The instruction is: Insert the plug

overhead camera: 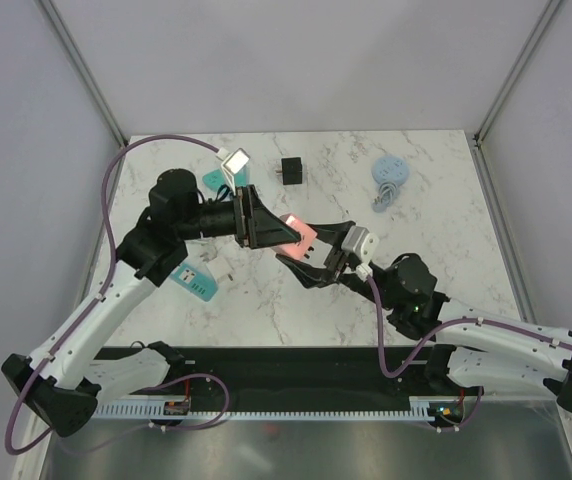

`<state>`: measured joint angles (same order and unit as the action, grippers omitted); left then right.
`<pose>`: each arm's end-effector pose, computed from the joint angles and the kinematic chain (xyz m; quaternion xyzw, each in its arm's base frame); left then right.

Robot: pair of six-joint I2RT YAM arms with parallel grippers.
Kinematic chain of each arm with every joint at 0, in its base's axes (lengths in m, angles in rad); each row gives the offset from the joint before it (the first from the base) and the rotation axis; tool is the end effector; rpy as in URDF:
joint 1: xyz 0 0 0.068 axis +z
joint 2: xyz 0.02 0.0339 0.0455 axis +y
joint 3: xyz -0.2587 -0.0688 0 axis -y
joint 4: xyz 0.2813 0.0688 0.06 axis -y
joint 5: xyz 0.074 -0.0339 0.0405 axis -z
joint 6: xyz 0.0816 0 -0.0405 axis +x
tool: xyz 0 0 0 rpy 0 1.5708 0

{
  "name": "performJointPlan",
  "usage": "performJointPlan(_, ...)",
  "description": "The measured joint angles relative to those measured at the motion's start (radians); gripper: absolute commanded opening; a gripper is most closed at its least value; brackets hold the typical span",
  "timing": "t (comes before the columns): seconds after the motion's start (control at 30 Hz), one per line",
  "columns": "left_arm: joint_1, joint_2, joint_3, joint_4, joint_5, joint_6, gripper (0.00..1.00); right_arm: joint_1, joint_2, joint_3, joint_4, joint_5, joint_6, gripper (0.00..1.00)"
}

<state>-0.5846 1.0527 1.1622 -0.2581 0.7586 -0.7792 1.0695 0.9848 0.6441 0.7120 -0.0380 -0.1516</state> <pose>0.2165 -0.2105 0.4089 0.1721 0.7239 -0.5999 0.2939 0.1448 0.2708 0.3480 -0.3364 0.4534 0.3752 0.7352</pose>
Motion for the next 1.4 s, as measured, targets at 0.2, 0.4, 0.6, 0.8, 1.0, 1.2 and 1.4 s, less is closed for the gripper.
performJointPlan(0.2,0.003,0.03,0.004,-0.014,0.004,-0.01,0.65,-0.001,-0.002,-0.001,-0.034,0.013,-0.026,0.0)
performJointPlan(0.4,0.003,0.067,0.074,-0.127,0.004,0.051,0.67,-0.001,-0.002,-0.005,-0.039,0.026,-0.034,0.0)
performJointPlan(0.6,0.003,0.119,0.122,-0.208,0.011,0.105,0.67,-0.001,-0.002,-0.017,-0.059,0.051,-0.041,0.0)
performJointPlan(0.8,0.004,0.14,0.134,-0.26,0.015,0.143,0.71,0.0,-0.005,-0.027,-0.082,0.062,-0.046,0.0)
performJointPlan(1.0,0.007,0.147,0.142,-0.293,0.027,0.175,0.78,0.002,-0.006,-0.027,-0.097,0.059,-0.055,0.0)
performJointPlan(1.2,0.008,0.149,0.148,-0.319,0.043,0.188,0.79,0.002,-0.008,-0.027,-0.108,0.063,-0.056,0.0)
performJointPlan(1.4,0.024,0.149,0.151,-0.347,0.065,0.198,0.77,0.002,-0.013,-0.027,-0.124,0.079,-0.064,0.0)
